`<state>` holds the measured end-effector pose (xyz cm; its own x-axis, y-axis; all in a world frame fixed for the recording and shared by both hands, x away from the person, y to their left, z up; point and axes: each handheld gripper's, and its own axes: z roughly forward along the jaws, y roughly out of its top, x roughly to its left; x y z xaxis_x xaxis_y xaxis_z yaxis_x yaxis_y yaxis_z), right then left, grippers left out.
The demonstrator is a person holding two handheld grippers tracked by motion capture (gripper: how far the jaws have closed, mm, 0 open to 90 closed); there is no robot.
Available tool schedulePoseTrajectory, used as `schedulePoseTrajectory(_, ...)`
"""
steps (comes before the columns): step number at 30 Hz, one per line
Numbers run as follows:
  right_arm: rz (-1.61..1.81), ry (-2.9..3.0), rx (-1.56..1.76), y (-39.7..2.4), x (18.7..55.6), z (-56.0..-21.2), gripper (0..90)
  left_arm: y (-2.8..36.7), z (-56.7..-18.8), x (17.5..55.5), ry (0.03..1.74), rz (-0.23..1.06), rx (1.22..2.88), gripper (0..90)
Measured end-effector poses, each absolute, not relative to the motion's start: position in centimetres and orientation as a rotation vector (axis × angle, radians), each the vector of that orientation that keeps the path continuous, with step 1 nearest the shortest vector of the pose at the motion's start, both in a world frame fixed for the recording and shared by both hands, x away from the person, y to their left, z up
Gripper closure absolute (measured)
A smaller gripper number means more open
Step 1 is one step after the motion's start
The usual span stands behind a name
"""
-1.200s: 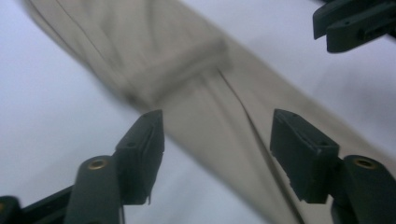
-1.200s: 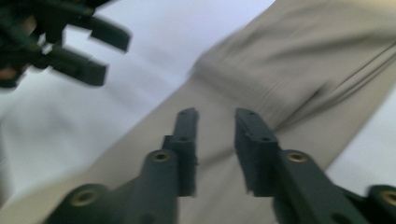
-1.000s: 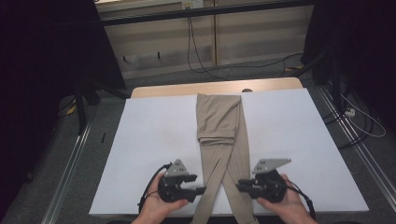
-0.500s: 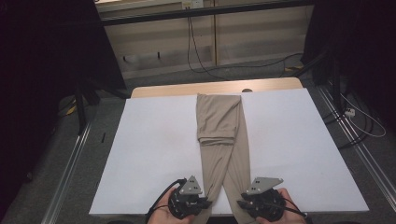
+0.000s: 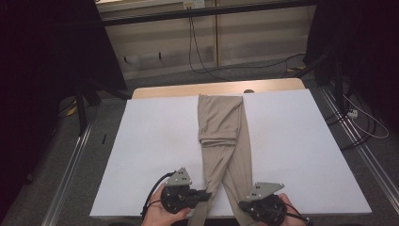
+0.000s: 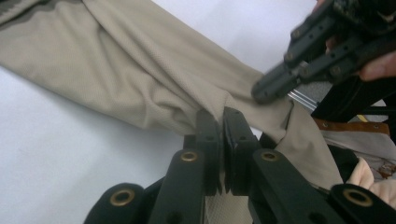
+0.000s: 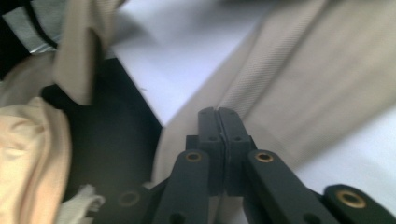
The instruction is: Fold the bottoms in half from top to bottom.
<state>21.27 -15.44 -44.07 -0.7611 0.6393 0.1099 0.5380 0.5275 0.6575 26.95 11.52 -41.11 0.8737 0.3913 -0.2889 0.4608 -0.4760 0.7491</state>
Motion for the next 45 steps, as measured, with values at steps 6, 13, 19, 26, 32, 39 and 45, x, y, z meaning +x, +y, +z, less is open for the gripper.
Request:
schedulePoseTrajectory(6,1.122,2.637,1.056,-13.6,22.2,-44.0,89.7,11.5,-40.3,27.2,0.615,-0.103,2.099,86.3)
schedulePoseTrajectory(13,1.185,2.746,1.053,-10.4,22.5,-44.5,78.5,11.4,-40.1,27.3,0.609,-0.108,2.096,86.2)
schedulePoseTrajectory(19,1.203,2.663,1.096,-12.9,21.6,-43.7,77.2,11.0,-40.2,27.0,0.601,-0.106,2.104,85.9)
schedulePoseTrajectory(26,1.045,2.437,1.175,-17.6,21.6,-43.4,75.3,9.7,-40.2,27.1,0.586,-0.112,2.127,85.7)
schedulePoseTrajectory(32,1.012,2.456,1.163,-16.5,22.6,-44.7,60.5,8.7,-39.5,26.8,0.548,-0.114,2.136,85.7)
schedulePoseTrajectory(39,0.996,2.474,1.085,-15.3,22.4,-44.7,90.0,7.4,-38.8,26.2,0.513,-0.111,2.147,86.0)
schedulePoseTrajectory(45,0.998,2.465,1.17,-16.6,22.0,-44.1,90.0,4.9,-38.1,27.0,0.479,-0.137,2.134,86.0)
